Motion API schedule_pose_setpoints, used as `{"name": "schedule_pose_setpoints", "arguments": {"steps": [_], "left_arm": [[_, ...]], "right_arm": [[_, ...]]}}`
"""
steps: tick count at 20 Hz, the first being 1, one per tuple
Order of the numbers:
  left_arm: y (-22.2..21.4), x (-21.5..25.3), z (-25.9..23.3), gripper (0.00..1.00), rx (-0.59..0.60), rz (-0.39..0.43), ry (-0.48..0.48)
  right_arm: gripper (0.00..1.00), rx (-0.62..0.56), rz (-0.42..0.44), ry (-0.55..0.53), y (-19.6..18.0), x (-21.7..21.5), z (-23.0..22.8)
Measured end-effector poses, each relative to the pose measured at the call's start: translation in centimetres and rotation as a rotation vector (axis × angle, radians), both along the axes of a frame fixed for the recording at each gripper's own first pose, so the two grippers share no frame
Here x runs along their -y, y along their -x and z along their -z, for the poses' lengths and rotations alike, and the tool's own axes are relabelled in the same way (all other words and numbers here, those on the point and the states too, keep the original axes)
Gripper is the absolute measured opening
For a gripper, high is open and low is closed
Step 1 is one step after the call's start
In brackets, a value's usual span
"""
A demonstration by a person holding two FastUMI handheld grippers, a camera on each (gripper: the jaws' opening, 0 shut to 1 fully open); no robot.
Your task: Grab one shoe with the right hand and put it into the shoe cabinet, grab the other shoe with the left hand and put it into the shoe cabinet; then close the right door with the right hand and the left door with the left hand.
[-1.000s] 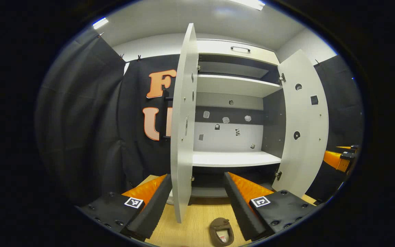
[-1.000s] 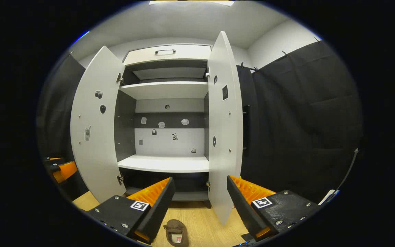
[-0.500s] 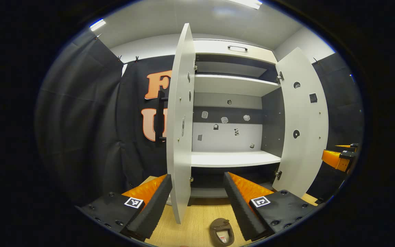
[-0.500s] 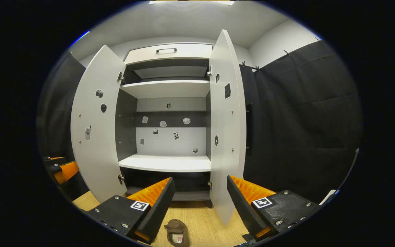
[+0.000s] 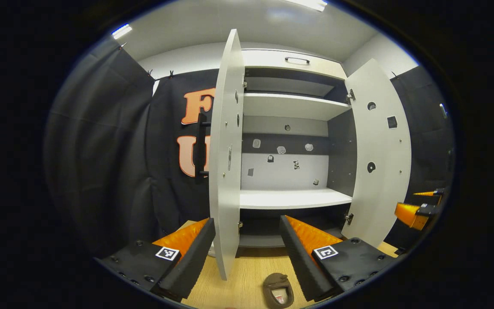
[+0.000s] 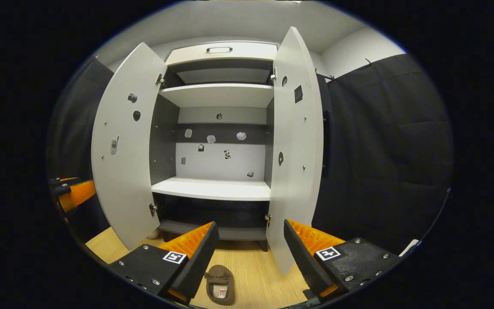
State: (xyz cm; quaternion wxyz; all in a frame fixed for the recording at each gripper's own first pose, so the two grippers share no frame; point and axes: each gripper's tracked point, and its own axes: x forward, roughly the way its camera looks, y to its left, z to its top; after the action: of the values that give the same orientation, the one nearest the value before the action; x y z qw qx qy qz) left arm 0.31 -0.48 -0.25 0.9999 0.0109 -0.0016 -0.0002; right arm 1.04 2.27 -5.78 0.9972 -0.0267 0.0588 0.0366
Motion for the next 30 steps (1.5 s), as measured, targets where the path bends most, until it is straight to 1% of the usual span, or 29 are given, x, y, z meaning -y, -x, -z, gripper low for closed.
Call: {"name": "schedule_pose_setpoints", "arguments": {"steps": [5,8,11,14,15,18,21,23,24,25,27,28,30], "left_arm": [[0.5,-0.6,0.3,0.98,-0.008,-0.012,-0.004],[0.8,-0.8,0.5,0.98,-0.017,-0.010,-0.004],[1.4,-1.6,0.6,0.98,-0.021,-0.030,-0.020],[2.0,-2.6,0.9,0.98,-0.029,-0.052,-0.027],[2.2,-3.0,1.0,0.96,-0.032,-0.060,-0.029],[2.5,-3.8,1.2,0.98,-0.040,-0.072,-0.030],[2.8,-4.4,1.4,0.98,-0.039,-0.081,-0.050],[2.9,-4.5,1.5,0.98,-0.043,-0.080,-0.053],[3.0,-4.5,1.5,0.98,-0.044,-0.079,-0.052],[3.0,-4.6,1.6,0.98,-0.046,-0.079,-0.053],[3.0,-4.7,1.8,0.98,-0.049,-0.078,-0.056],[2.9,-4.7,1.9,0.98,-0.052,-0.075,-0.061],[3.0,-4.9,1.9,0.97,-0.052,-0.076,-0.074]], "right_arm": [[0.94,-0.141,-0.040,0.022,-0.6,-1.5,8.1],[0.95,-0.238,-0.062,0.003,-1.0,-2.4,13.5],[0.95,-0.326,-0.056,-0.006,-1.5,-2.5,18.8],[0.95,-0.414,-0.054,0.010,-1.7,-2.3,23.7],[0.95,-0.438,-0.054,0.016,-2.0,-2.4,25.0],[0.95,-0.507,-0.067,0.029,-1.8,-2.6,28.7],[0.94,-0.571,-0.055,0.042,-1.9,-2.5,31.6],[0.87,-0.609,-0.052,0.025,-1.9,-2.8,33.0],[0.80,-0.629,-0.051,0.020,-1.9,-3.0,33.7],[0.76,-0.652,-0.054,0.012,-1.8,-3.2,34.4],[0.63,-0.701,-0.065,0.002,-1.5,-3.8,35.8],[0.60,-0.712,-0.066,-0.007,-1.4,-4.0,36.0],[0.50,-0.710,-0.062,-0.018,-1.6,-4.4,35.9]]}}
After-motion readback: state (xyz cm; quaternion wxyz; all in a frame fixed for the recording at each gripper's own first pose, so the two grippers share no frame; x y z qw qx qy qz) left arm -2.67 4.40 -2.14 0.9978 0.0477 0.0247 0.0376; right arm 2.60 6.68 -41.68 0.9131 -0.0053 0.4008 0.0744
